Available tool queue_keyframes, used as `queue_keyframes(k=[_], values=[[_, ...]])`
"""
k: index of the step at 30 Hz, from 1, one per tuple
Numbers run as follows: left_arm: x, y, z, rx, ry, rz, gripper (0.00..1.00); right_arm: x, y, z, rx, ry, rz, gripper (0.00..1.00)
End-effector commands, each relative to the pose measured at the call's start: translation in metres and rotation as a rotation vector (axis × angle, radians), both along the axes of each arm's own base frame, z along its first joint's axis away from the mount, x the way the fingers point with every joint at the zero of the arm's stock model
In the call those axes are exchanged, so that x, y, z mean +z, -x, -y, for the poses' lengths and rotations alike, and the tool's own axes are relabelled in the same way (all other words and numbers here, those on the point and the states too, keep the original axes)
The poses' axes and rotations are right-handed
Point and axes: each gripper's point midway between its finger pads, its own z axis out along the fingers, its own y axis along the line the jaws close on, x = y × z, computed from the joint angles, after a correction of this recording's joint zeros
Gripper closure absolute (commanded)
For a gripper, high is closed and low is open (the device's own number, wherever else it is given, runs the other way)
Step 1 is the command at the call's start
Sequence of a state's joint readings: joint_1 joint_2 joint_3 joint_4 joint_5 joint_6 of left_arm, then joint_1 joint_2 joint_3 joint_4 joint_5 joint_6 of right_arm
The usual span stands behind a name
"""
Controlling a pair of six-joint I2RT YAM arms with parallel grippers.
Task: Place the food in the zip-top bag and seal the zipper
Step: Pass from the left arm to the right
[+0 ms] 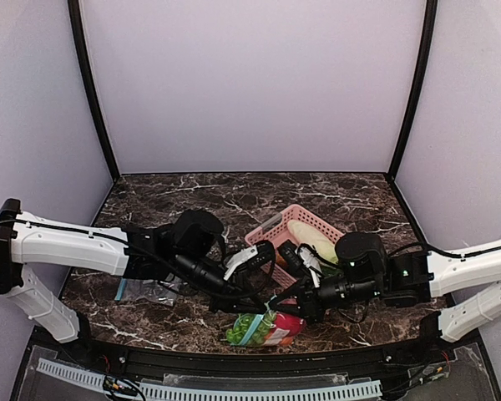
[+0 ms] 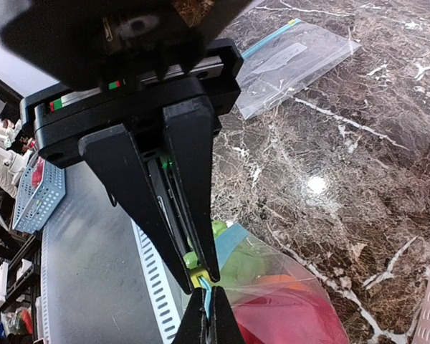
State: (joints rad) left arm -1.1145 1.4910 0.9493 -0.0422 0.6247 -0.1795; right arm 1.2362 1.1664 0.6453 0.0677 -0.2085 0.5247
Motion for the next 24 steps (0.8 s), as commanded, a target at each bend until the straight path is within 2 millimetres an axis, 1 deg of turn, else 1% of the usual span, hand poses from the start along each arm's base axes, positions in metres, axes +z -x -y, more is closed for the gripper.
queue_keyframes(k=[1,4,6,11,14,17,19,20,21,22,24], values=[[0.004,0.01,-0.013,-0.021,-0.023,-0.015,0.99,0.009,-0.032,0.015,-0.187,-0.006,0.037,1.0],[0.0,0.01,-0.016,-0.016,-0.039,-0.014,0.99,0.013,-0.04,0.023,-0.229,-0.024,0.041,1.0],[-0.001,0.01,-0.017,-0.014,-0.044,-0.017,0.99,0.015,-0.041,0.026,-0.234,-0.031,0.044,1.0],[-0.003,0.01,-0.016,-0.015,-0.05,-0.025,0.99,0.018,-0.037,0.024,-0.203,-0.057,0.05,1.0],[-0.004,0.01,-0.015,-0.017,-0.056,-0.025,0.99,0.024,-0.037,0.023,-0.197,-0.09,0.059,1.0],[-0.006,0.008,-0.013,-0.006,-0.066,-0.029,0.99,0.029,-0.04,0.025,-0.212,-0.101,0.064,1.0],[-0.003,0.004,-0.011,0.018,-0.074,-0.034,0.99,0.026,-0.043,0.025,-0.23,-0.077,0.067,1.0],[0.001,0.002,-0.01,0.031,-0.077,-0.035,0.99,0.025,-0.045,0.024,-0.234,-0.063,0.067,1.0],[0.004,-0.003,-0.009,0.063,-0.087,-0.037,0.99,0.025,-0.045,0.024,-0.236,-0.054,0.066,0.96],[0.008,-0.006,-0.008,0.083,-0.092,-0.04,0.99,0.025,-0.046,0.024,-0.24,-0.049,0.065,0.87],[0.015,-0.012,-0.008,0.149,-0.099,-0.061,0.99,0.029,-0.047,0.023,-0.245,-0.057,0.065,0.61]])
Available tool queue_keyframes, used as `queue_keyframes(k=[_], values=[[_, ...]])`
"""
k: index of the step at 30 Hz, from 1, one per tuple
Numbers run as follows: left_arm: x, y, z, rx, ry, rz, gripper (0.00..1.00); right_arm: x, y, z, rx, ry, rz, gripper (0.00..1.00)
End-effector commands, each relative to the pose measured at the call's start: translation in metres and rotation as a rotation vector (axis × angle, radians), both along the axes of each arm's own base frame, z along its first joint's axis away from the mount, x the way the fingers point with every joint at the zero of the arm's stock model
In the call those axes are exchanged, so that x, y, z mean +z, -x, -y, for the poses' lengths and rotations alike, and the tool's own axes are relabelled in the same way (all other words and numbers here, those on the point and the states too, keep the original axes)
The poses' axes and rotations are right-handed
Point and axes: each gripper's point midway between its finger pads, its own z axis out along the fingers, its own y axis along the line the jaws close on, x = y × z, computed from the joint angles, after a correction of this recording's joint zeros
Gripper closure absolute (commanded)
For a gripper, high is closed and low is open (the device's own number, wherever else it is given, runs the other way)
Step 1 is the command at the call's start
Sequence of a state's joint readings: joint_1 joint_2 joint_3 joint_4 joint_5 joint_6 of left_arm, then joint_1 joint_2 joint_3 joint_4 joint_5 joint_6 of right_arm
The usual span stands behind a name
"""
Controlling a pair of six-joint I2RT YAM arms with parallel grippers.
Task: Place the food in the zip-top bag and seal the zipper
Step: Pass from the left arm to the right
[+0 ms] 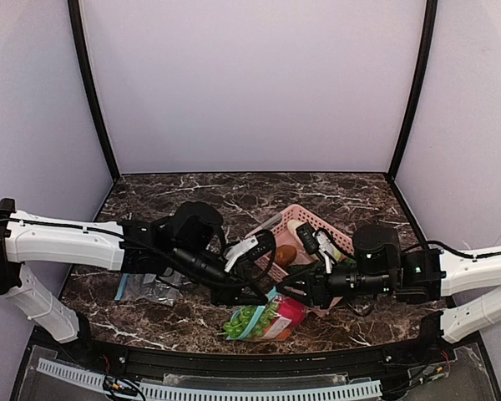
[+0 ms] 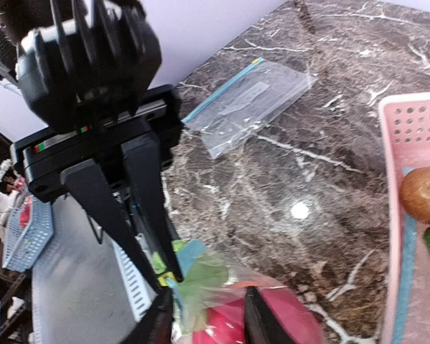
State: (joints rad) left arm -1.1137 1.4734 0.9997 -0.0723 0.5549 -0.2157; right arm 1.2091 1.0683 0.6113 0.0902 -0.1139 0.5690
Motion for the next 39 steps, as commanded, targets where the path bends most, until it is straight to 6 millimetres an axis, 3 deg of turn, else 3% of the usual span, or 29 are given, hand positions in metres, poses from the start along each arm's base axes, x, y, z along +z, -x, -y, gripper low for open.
queue_keyframes(k=[1,3,5,11,16,21,25,34,39], values=[[0.0,-0.002,-0.013,0.121,-0.106,-0.117,0.99,0.01,-0.025,0.008,-0.122,0.013,0.036,0.51],[0.003,-0.007,-0.014,0.19,-0.114,-0.161,0.99,0.015,-0.026,0.009,-0.136,0.016,0.046,0.34],[0.005,-0.01,-0.017,0.258,-0.121,-0.209,0.99,0.021,-0.028,0.011,-0.162,0.016,0.063,0.23],[0.002,-0.024,-0.029,0.471,-0.131,-0.336,0.99,0.008,-0.025,0.012,-0.263,0.156,0.07,0.12],[0.003,-0.032,-0.029,0.558,-0.094,-0.388,0.99,-0.007,-0.011,-0.006,-0.322,0.221,0.026,0.02],[-0.006,-0.035,-0.027,0.587,-0.075,-0.418,0.99,-0.028,-0.003,-0.028,-0.381,0.275,-0.048,0.01],[-0.009,-0.038,-0.03,0.611,-0.071,-0.41,0.99,-0.051,-0.002,-0.028,-0.464,0.364,-0.097,0.01],[-0.015,-0.039,-0.033,0.629,-0.052,-0.42,0.99,-0.055,0.002,-0.039,-0.474,0.385,-0.114,0.01],[-0.008,-0.04,-0.031,0.627,-0.023,-0.414,0.99,-0.072,0.002,-0.039,-0.508,0.428,-0.139,0.01]])
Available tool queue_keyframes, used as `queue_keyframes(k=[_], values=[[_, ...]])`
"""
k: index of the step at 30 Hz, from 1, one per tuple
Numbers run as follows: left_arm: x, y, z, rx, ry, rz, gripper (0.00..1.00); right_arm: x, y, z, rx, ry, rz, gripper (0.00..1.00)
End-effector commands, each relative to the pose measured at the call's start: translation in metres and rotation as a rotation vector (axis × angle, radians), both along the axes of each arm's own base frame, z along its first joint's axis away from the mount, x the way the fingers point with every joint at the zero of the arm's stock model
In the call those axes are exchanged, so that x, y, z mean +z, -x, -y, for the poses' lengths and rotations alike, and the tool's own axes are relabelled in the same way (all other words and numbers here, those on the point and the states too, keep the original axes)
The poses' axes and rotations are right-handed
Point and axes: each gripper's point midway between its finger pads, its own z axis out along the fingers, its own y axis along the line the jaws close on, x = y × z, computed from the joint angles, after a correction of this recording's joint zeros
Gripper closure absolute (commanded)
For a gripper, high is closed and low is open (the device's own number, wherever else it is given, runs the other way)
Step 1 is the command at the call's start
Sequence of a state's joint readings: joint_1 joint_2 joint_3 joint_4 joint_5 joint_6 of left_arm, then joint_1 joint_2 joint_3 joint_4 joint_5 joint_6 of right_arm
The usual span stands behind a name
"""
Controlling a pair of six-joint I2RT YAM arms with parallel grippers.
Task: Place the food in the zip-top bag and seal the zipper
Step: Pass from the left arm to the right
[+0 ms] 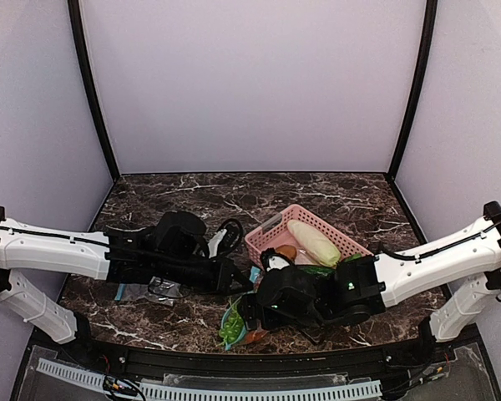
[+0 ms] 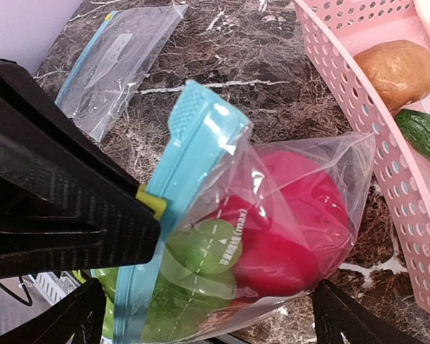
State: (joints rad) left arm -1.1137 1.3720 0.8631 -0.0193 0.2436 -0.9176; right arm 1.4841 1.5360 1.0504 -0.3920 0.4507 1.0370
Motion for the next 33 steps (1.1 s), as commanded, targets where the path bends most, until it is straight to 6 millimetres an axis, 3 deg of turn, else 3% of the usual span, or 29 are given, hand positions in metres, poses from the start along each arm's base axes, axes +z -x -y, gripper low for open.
queue_keyframes(k=[1,7,13,16,19,22,25,28,31,33], values=[[0.014,-0.001,0.0,0.012,0.053,0.027,0.99,-0.016,-0.001,0.006,-0.075,0.055,-0.017,0.01],[0.017,-0.002,-0.003,0.021,0.063,0.037,0.99,-0.035,-0.01,0.046,-0.225,0.207,-0.015,0.01],[0.016,0.0,-0.002,0.012,0.066,0.032,0.99,-0.052,-0.016,0.065,-0.282,0.259,-0.042,0.02],[0.015,0.0,-0.002,0.011,0.061,0.035,0.99,-0.052,-0.018,0.07,-0.295,0.257,-0.036,0.12],[0.013,-0.001,0.001,0.009,0.065,0.032,0.99,-0.045,-0.023,0.068,-0.276,0.244,0.002,0.13],[0.01,-0.003,0.003,0.016,0.063,0.03,0.99,-0.032,-0.023,0.047,-0.154,0.187,0.049,0.07],[0.001,-0.009,0.002,0.04,0.04,0.043,0.99,-0.02,-0.015,0.03,-0.02,0.096,0.091,0.02],[-0.005,-0.017,0.0,0.066,0.028,0.058,0.99,-0.015,-0.002,0.027,0.069,-0.003,0.089,0.01],[-0.004,-0.022,0.002,0.091,0.05,0.058,0.99,-0.016,0.009,0.027,0.137,-0.072,0.076,0.07],[-0.003,-0.023,0.005,0.09,0.064,0.056,0.99,-0.019,0.011,0.027,0.137,-0.077,0.067,0.19]])
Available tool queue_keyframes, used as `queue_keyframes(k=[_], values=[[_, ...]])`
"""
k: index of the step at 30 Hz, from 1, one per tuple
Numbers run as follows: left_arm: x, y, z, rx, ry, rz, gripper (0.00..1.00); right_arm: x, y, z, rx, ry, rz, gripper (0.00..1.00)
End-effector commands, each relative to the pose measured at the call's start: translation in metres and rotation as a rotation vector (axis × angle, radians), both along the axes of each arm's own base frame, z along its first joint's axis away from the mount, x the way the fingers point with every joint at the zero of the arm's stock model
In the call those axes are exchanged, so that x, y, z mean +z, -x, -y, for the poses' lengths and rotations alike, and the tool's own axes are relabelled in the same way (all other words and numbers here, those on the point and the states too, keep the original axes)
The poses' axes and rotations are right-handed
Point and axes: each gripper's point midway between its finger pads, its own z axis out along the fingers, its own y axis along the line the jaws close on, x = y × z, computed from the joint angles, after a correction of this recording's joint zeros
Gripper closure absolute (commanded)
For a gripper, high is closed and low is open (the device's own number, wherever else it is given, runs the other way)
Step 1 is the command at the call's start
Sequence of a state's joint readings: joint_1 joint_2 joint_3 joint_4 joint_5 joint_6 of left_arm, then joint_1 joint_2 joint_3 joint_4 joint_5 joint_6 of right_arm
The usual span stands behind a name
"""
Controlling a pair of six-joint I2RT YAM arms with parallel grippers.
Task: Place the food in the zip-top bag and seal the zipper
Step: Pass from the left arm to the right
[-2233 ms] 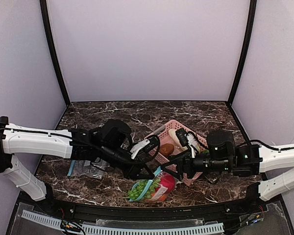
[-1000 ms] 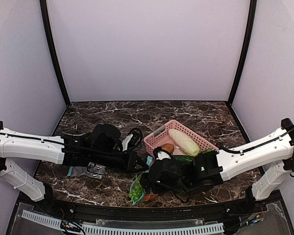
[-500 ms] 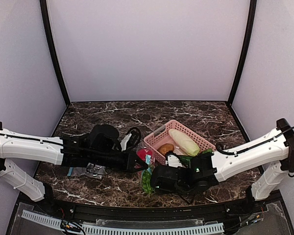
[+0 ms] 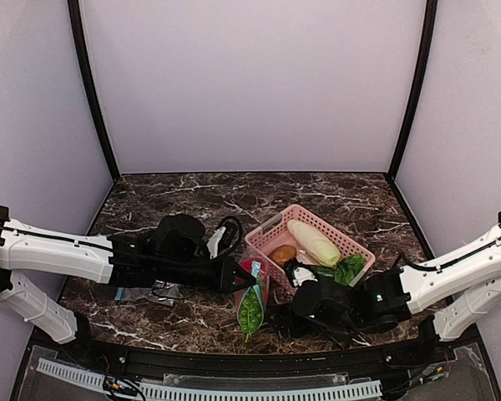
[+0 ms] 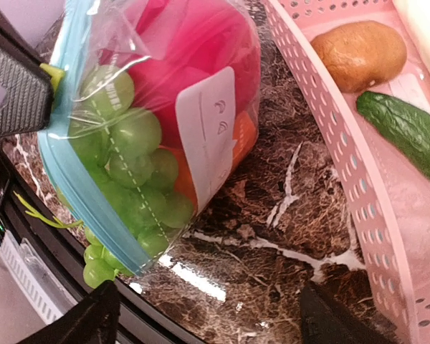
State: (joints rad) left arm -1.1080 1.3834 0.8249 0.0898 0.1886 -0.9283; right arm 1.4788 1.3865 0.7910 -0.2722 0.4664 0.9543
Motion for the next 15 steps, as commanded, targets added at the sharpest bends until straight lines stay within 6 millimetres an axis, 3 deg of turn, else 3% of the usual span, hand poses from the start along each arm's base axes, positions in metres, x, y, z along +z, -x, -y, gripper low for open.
queue_keyframes(k=[1,4,7,11,15], values=[[-0.002,-0.009,0.003,0.029,0.024,0.009,0.99,0.009,0.012,-0.022,0.102,-0.103,0.01,0.24],[-0.001,-0.01,0.006,0.025,0.023,0.009,0.99,0.009,0.012,-0.036,0.134,-0.087,0.028,0.27],[-0.002,-0.009,0.006,0.024,0.019,0.007,0.99,0.002,0.013,-0.048,0.156,-0.064,0.032,0.17],[-0.005,-0.007,0.005,0.019,0.013,0.0,0.99,-0.007,0.006,-0.048,0.094,-0.051,0.017,0.26],[-0.006,-0.007,0.003,0.019,0.006,-0.001,0.99,-0.012,0.001,-0.05,0.077,-0.04,0.01,0.28]])
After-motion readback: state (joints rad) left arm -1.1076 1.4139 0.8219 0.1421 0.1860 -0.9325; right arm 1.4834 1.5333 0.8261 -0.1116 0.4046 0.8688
